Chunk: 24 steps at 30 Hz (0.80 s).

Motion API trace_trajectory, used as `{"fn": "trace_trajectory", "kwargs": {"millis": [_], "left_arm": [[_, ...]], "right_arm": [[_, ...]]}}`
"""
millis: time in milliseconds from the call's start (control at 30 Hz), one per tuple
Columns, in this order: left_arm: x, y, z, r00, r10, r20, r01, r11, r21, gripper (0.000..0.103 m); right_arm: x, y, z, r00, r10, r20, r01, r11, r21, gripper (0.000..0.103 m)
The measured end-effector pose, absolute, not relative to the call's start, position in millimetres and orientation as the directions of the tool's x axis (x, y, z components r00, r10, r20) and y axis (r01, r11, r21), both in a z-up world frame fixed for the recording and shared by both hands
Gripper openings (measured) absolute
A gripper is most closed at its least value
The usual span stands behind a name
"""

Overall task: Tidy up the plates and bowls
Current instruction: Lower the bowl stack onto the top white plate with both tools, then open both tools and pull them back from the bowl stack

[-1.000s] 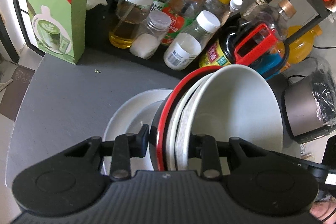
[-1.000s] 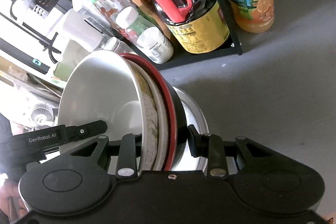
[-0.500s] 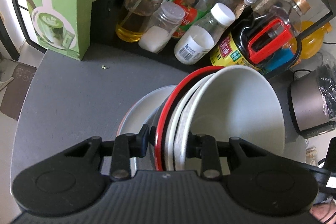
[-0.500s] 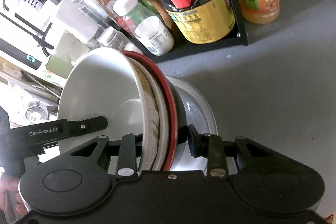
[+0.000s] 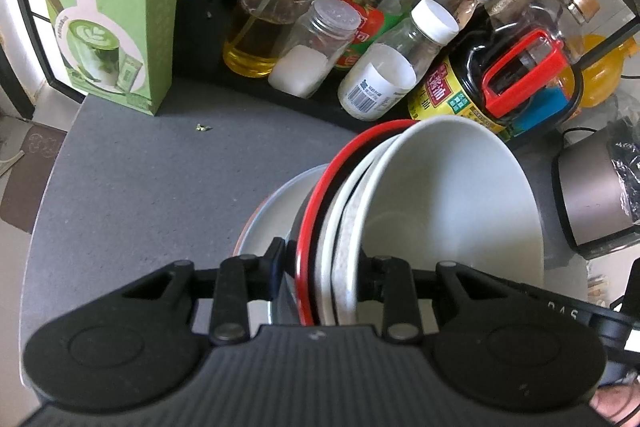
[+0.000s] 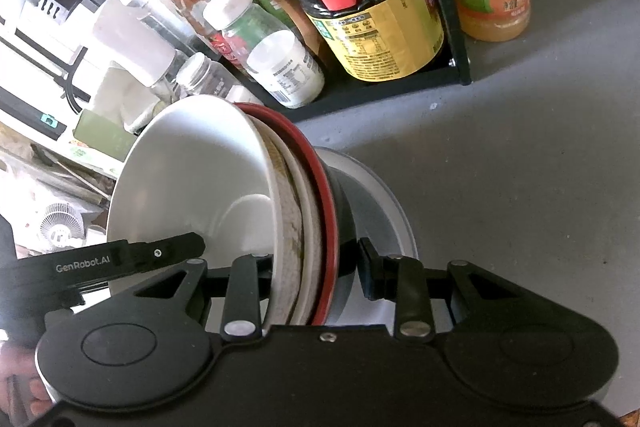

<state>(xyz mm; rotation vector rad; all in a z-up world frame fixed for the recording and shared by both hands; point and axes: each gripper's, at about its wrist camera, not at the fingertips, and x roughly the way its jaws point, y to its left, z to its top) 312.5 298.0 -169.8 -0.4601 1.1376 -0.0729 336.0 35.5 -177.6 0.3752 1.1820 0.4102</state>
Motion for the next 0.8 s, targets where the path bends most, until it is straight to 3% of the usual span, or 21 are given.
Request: {"fn": "trace_trajectory", "kwargs": {"millis": [200, 267, 333, 467, 567, 667, 800], "left_arm": [[311, 286, -165, 0.414, -0.255, -0.874, -0.137, 0.932, -0.337, 0.034], [309, 280, -159, 0.417, -0.249, -0.874, -0.112, 0.940, -0.321, 0.042], [309, 274, -155, 0.423, -0.229, -0.876, -0.093, 0.951, -0.294, 0.058], [305, 268, -144, 0.441, -0.173, -0.881, -0.091, 0.968, -0.235, 0.078], [296, 272, -137, 0.426, -0.138, -0.894, -0.165, 0.960, -0.227, 0.082], [284, 268, -127, 0.450, -0.114, -0.886, -0.182, 0.959, -0.216, 0.082], [266, 255, -113, 0.488, -0.091, -0.868, -0.195, 0.958, -0.210, 0.092]], "right_arm": [[328, 31, -177, 0.315, 0.491, -0.812, -0.071, 0.866, 0.496, 0.040], [323, 28, -172, 0.332, 0.491, -0.806, -0.077, 0.865, 0.495, 0.046], [318, 26, -165, 0.350, 0.490, -0.799, -0.093, 0.866, 0.490, 0.052], [309, 22, -150, 0.387, 0.469, -0.794, -0.131, 0.880, 0.456, 0.068], [303, 15, -142, 0.418, 0.455, -0.787, -0.135, 0.887, 0.441, 0.072], [296, 2, -132, 0.449, 0.453, -0.770, -0.131, 0.886, 0.445, 0.084], [283, -22, -117, 0.494, 0.442, -0.749, -0.141, 0.890, 0.433, 0.095]]}}
